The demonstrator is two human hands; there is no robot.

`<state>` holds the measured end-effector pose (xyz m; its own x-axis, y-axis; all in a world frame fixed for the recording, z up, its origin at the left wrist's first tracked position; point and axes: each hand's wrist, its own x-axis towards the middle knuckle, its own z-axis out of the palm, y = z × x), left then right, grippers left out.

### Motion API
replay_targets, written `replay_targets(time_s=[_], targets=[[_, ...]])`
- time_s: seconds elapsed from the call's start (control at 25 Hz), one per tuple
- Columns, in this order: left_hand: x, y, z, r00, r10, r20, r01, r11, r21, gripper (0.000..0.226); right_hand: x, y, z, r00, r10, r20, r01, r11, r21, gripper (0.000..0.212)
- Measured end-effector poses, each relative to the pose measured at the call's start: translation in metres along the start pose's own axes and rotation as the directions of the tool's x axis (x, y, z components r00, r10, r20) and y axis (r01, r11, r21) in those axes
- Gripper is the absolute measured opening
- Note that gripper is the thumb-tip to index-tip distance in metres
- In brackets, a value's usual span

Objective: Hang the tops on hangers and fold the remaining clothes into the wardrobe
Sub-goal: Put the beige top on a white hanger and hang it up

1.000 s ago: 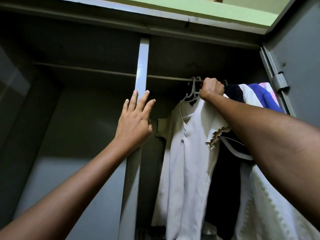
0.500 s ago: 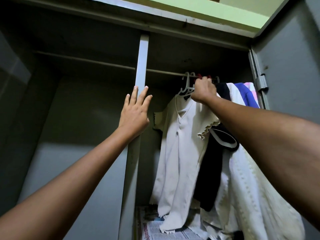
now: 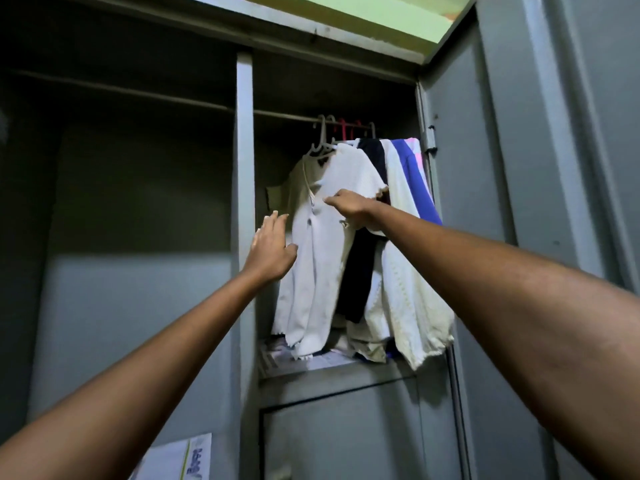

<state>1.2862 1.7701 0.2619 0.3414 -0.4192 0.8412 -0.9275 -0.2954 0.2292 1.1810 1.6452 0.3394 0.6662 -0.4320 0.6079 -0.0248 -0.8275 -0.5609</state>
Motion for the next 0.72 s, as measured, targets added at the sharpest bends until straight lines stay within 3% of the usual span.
replay_targets(time_s=[0.08,0.2,0.36,0.48,0.56,0.72], targets=[[-0.024,0.016,0.004,0.995,-0.069,0.078,0.082,0.980,-0.184,0.061,-0.042,0.006,-0.005,0.994,0.108,0.025,-0.110,0.989,0.103,0.054],[-0.055,0.040,0.008,0.962,-0.200,0.187,0.257,0.892,-0.372,0.059,-0.094,0.020,-0.012,0.979,0.196,0.057,-0.204,0.947,0.248,0.063],[-0.104,0.078,0.018,0.847,-0.346,0.403,0.527,0.646,-0.552,0.049,-0.162,0.052,-0.017,0.944,0.312,0.104,-0.329,0.913,0.242,0.069],[-0.138,0.102,0.022,0.799,-0.371,0.473,0.600,0.544,-0.587,0.011,-0.211,0.071,-0.020,0.920,0.371,0.122,-0.391,0.885,0.252,0.069],[-0.162,0.113,0.029,0.786,-0.378,0.489,0.616,0.535,-0.578,0.007,-0.251,0.079,-0.020,0.911,0.388,0.140,-0.412,0.868,0.276,0.066],[-0.232,0.127,0.054,0.703,-0.346,0.621,0.684,0.565,-0.461,0.039,-0.342,0.103,-0.005,0.851,0.439,0.286,-0.501,0.843,0.196,0.066]])
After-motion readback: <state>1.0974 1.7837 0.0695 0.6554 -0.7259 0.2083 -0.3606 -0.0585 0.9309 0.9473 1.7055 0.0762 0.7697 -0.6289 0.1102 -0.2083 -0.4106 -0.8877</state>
